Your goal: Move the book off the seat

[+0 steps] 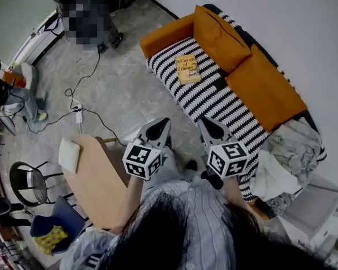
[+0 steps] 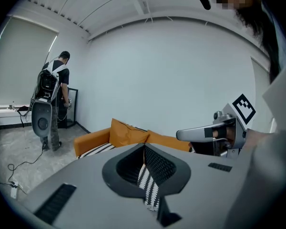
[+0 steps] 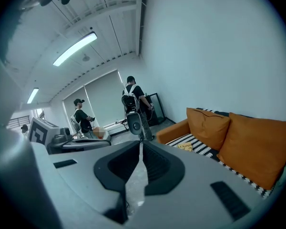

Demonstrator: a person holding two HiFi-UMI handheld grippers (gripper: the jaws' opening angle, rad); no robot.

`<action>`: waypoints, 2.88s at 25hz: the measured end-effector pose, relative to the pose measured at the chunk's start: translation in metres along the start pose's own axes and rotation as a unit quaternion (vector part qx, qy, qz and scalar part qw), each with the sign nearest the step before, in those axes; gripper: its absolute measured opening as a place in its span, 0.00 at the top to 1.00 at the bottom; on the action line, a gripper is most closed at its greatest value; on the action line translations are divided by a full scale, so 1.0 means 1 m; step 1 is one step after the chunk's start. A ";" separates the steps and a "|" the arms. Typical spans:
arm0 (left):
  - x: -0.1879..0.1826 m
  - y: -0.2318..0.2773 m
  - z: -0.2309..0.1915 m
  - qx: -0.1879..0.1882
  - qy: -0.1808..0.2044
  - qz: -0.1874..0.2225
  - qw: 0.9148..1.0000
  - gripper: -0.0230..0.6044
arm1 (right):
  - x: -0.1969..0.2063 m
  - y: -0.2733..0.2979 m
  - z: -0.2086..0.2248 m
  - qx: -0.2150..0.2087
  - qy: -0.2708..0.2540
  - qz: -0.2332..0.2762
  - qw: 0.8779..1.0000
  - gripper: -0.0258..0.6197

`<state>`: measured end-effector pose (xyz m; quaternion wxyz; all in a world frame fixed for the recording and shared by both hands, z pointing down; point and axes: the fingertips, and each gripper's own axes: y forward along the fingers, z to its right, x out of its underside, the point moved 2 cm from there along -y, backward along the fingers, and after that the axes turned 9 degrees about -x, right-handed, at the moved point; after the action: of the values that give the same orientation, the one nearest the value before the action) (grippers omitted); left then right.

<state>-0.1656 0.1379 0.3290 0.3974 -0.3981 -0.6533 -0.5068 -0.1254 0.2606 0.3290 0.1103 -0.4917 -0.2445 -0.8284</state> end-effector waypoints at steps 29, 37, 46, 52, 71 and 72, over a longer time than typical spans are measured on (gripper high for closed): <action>-0.052 0.113 -0.190 0.072 0.001 -0.027 0.997 0.94 | -0.049 0.198 0.018 0.074 0.024 -0.037 0.996 0.91; -0.046 0.113 -0.214 0.071 -0.007 -0.037 0.997 0.94 | -0.045 0.212 0.013 0.078 0.025 -0.049 0.995 0.91; -0.024 0.135 -0.194 0.079 -0.016 -0.073 0.994 0.94 | -0.040 0.192 0.062 0.108 0.050 -0.054 0.991 0.91; -0.030 0.182 -0.180 0.052 -0.032 -0.080 0.995 0.94 | -0.063 0.183 0.131 0.116 0.058 -0.050 0.990 0.91; -0.028 0.288 -0.122 0.014 -0.065 -0.143 0.988 0.94 | -0.053 0.223 0.317 0.023 0.078 -0.151 0.985 0.91; -0.026 0.292 -0.121 0.007 -0.070 -0.147 0.987 0.94 | -0.046 0.225 0.324 0.016 0.075 -0.161 0.984 0.91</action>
<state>0.1278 0.0661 0.4269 0.2746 -0.3299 -0.7344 -0.5257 0.2390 0.2312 0.4844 0.0014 -0.3806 -0.3248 -0.8658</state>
